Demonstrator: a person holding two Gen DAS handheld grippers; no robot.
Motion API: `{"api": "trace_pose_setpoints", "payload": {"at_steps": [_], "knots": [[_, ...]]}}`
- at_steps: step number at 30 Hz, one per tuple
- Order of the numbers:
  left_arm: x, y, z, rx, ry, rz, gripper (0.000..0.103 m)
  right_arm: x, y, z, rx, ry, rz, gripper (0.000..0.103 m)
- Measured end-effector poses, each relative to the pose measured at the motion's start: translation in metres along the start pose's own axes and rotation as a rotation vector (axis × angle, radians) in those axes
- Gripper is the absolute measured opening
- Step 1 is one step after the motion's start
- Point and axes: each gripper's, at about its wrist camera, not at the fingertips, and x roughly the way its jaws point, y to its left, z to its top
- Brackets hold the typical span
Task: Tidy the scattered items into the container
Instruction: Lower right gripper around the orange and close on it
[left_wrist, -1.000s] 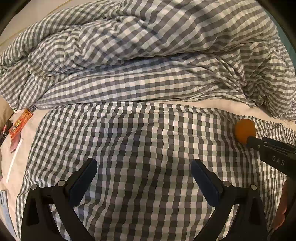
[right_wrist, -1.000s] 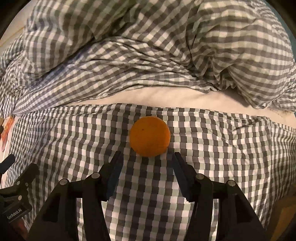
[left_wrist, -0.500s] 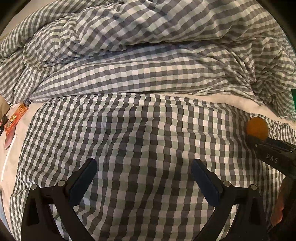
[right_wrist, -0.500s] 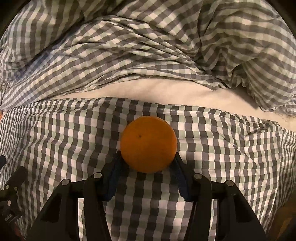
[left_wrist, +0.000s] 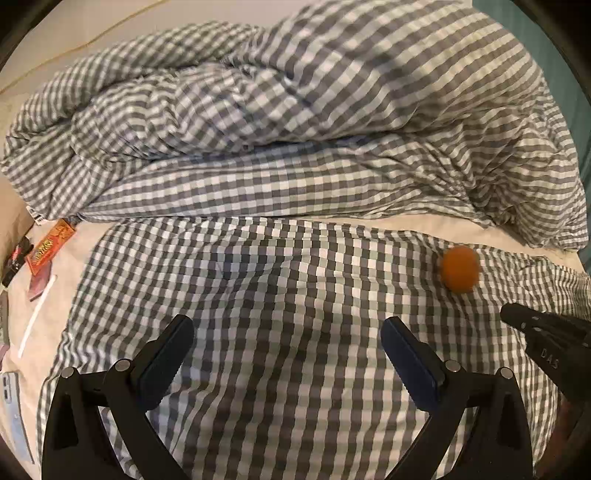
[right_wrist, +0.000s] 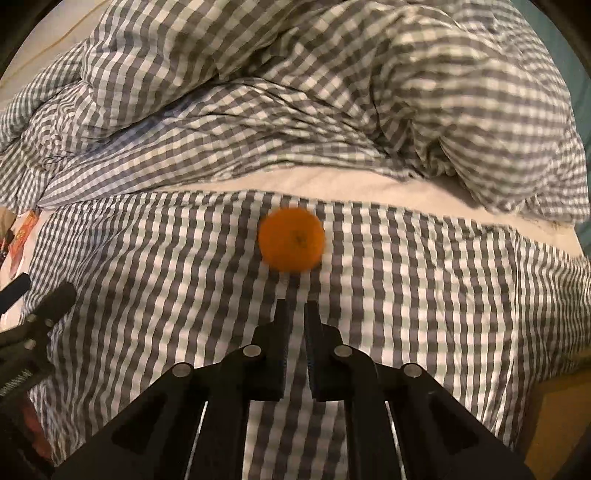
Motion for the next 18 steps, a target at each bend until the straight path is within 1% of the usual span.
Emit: {"api": "trace_pose_setpoints", "payload": {"at_steps": [1, 3, 4, 5, 6, 8, 13, 18], "knots": [[-0.005, 0.001, -0.002, 0.004, -0.003, 0.004, 0.103, -0.005, -0.005, -0.004, 0.021, -0.004, 0.014, 0.010], [-0.010, 0.001, -0.005, 0.006, -0.004, 0.009, 0.103, -0.003, -0.009, -0.003, 0.039, -0.011, 0.034, 0.023], [-0.012, 0.003, -0.008, 0.003, -0.005, 0.011, 0.103, -0.006, -0.012, -0.003, 0.051, -0.019, 0.043, 0.034], [-0.013, 0.004, -0.009, 0.000, -0.005, 0.010, 0.103, -0.008, -0.014, -0.003, 0.056, -0.025, 0.049, 0.037], [-0.012, 0.006, -0.010, -0.006, -0.002, 0.010, 0.103, -0.009, -0.014, -0.004, 0.057, -0.029, 0.057, 0.038], [-0.010, 0.009, -0.011, -0.013, 0.004, 0.013, 0.103, -0.011, -0.014, -0.003, 0.057, -0.034, 0.072, 0.048], [0.002, 0.012, -0.011, -0.020, 0.013, 0.011, 0.103, 0.009, -0.008, 0.013, 0.051, -0.042, 0.067, 0.049], [0.020, 0.015, -0.011, -0.023, 0.029, 0.011, 0.103, 0.046, -0.003, 0.035, 0.046, -0.011, 0.038, 0.049]]}}
